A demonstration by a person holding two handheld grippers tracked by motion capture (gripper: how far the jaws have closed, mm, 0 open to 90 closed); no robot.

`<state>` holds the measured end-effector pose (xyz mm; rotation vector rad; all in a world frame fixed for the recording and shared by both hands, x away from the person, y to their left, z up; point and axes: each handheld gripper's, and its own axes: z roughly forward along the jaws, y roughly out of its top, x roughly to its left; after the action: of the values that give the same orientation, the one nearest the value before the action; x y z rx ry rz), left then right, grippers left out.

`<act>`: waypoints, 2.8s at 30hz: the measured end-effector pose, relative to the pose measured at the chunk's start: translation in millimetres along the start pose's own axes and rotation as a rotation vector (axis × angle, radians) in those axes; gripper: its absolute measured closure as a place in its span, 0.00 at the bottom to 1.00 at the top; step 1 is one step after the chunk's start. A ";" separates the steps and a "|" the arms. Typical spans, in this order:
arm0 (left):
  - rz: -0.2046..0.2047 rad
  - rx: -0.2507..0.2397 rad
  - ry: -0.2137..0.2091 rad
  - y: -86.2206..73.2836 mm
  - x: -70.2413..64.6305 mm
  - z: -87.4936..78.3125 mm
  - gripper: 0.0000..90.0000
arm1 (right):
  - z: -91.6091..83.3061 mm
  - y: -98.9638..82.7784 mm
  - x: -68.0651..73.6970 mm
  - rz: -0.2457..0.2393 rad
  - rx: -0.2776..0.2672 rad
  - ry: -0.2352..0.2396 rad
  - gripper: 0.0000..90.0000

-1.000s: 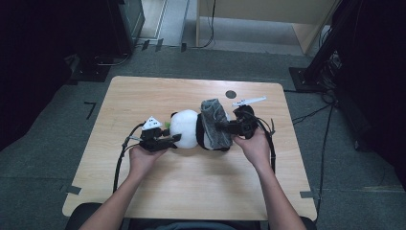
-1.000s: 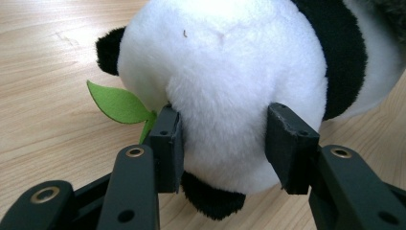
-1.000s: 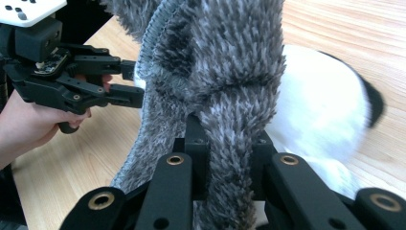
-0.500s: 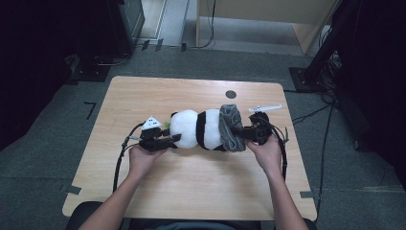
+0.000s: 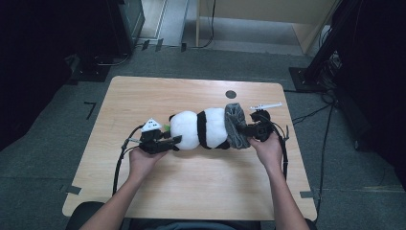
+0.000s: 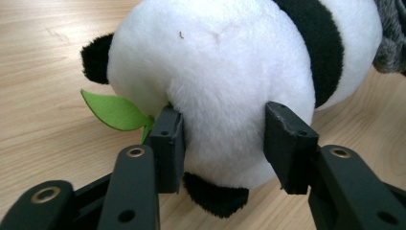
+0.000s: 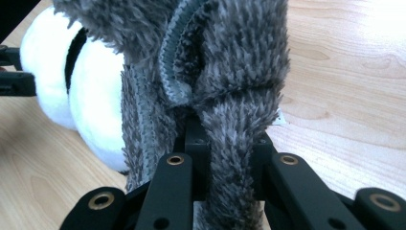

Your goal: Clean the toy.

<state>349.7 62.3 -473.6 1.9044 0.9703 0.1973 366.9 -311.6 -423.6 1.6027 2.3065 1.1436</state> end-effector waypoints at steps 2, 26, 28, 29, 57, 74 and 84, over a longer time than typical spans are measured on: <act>0.009 -0.010 -0.014 -0.9 2.7 0.4 0.51 | 1.9 -0.6 -1.0 0.005 -0.008 0.006 0.87; 0.139 0.023 -0.151 41.7 47.6 20.5 0.30 | 8.7 0.4 -6.7 -0.004 0.010 0.054 0.87; 0.129 0.043 -0.169 40.2 52.0 27.5 0.24 | 11.4 0.0 -6.9 -0.011 0.014 0.066 0.87; 0.115 0.046 -0.178 39.2 54.3 30.0 0.19 | 12.8 -0.1 -6.3 -0.013 0.018 0.063 0.87; 0.078 0.058 -0.199 31.5 53.1 34.3 0.39 | -22.2 7.7 17.3 -0.051 -0.117 0.079 0.88; 0.075 0.058 -0.190 32.8 50.6 33.1 0.38 | 14.4 7.5 103.2 -0.204 -0.061 0.275 0.88; 0.076 0.060 -0.185 33.4 49.9 33.0 0.39 | 67.1 -10.0 132.9 -0.257 0.033 0.332 0.88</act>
<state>418.0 67.0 -476.8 1.9774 0.7883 0.0358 333.5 -166.7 -435.7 1.1488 2.6467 1.3978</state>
